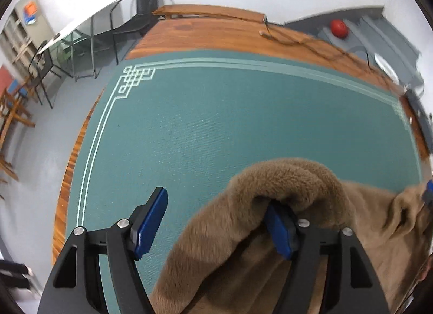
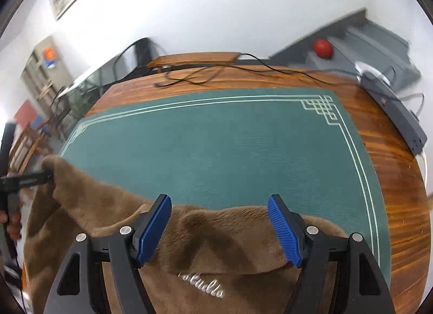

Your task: Fold clothes

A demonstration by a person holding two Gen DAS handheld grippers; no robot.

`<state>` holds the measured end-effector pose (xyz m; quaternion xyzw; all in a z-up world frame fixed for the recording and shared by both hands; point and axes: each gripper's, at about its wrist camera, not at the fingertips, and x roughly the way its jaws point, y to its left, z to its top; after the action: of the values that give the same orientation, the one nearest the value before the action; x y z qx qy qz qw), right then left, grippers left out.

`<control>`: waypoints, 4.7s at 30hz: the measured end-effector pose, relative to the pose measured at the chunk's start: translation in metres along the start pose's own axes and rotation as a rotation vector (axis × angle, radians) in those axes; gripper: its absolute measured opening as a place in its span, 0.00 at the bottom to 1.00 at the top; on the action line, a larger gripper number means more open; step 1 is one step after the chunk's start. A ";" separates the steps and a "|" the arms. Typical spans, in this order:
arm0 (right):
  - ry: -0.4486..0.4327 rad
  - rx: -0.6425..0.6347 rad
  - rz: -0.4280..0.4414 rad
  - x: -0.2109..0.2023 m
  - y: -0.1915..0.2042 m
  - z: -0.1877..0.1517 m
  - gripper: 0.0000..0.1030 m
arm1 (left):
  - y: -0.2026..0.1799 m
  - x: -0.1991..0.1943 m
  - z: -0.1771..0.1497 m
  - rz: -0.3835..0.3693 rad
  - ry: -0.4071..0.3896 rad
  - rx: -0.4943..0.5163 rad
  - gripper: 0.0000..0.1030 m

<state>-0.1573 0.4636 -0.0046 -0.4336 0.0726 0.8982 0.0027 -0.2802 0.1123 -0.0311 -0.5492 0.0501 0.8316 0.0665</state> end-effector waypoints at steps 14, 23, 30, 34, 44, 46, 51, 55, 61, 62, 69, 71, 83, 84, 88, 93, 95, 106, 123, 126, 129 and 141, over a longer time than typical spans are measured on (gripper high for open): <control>0.227 -0.167 0.030 0.062 0.058 -0.015 0.73 | -0.007 0.023 0.023 -0.099 0.108 -0.049 0.72; 0.147 0.000 -0.086 0.039 0.018 -0.008 0.73 | 0.044 0.006 -0.020 -0.262 0.197 -0.060 0.76; 0.172 -0.063 0.039 -0.011 0.038 -0.060 0.73 | 0.133 -0.045 -0.106 -0.209 0.145 -0.154 0.76; 0.215 -0.072 0.084 -0.020 0.052 -0.090 0.73 | 0.154 -0.065 -0.162 -0.182 0.156 -0.147 0.76; 0.235 -0.117 0.141 -0.001 0.109 -0.057 0.73 | 0.151 -0.084 -0.247 -0.224 0.181 -0.102 0.76; 0.237 -0.111 0.154 0.007 0.120 -0.047 0.73 | 0.150 -0.086 -0.255 -0.225 0.164 -0.096 0.76; 0.265 -0.144 0.166 0.038 0.156 -0.040 0.73 | 0.152 -0.074 -0.269 -0.193 0.175 -0.106 0.24; 0.290 -0.162 0.142 0.072 0.183 -0.042 0.73 | 0.165 -0.074 -0.264 -0.200 0.149 -0.126 0.08; 0.197 -0.104 0.076 0.105 0.196 0.006 0.73 | 0.193 -0.089 -0.226 -0.140 0.020 -0.131 0.07; 0.177 -0.087 0.067 0.109 0.197 0.015 0.73 | 0.197 -0.092 -0.218 -0.111 -0.004 -0.133 0.07; 0.120 -0.099 0.078 0.105 0.211 0.024 0.73 | 0.229 -0.103 -0.180 0.006 -0.132 -0.199 0.07; 0.078 -0.150 0.093 0.089 0.217 0.014 0.73 | 0.228 -0.094 -0.157 0.024 -0.142 -0.204 0.07; 0.179 -0.160 0.054 0.150 0.221 0.032 0.78 | 0.222 -0.098 -0.111 0.137 -0.134 -0.231 0.32; 0.177 -0.166 0.051 0.149 0.223 0.033 0.78 | 0.223 -0.094 -0.108 0.166 -0.111 -0.227 0.43; 0.167 -0.254 0.142 0.122 0.229 0.019 0.78 | 0.220 -0.089 -0.121 0.190 -0.094 -0.214 0.61; 0.196 -0.346 0.244 0.080 0.223 -0.019 0.78 | 0.216 -0.101 -0.157 0.155 -0.070 -0.236 0.64; 0.221 -0.390 0.275 0.064 0.219 -0.040 0.78 | 0.208 -0.108 -0.175 0.124 -0.055 -0.233 0.66; 0.423 -0.482 0.231 -0.002 0.170 -0.169 0.81 | 0.129 -0.126 -0.261 0.013 0.062 -0.111 0.67; 0.341 -0.527 0.124 -0.078 0.103 -0.275 0.99 | 0.078 -0.171 -0.414 0.094 0.114 -0.022 0.78; 0.319 -0.520 0.139 -0.090 0.093 -0.281 0.99 | 0.066 -0.171 -0.433 0.125 0.100 -0.008 0.78; 0.271 -0.461 0.166 -0.111 0.075 -0.281 0.99 | 0.059 -0.164 -0.440 0.162 0.077 -0.013 0.78; 0.186 -0.670 0.302 -0.210 0.048 -0.342 0.99 | 0.036 -0.153 -0.456 0.183 0.097 -0.019 0.78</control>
<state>0.2367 0.3834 -0.0448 -0.4745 -0.1622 0.8192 -0.2781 0.1868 -0.0029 -0.0684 -0.5824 0.0952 0.8071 -0.0175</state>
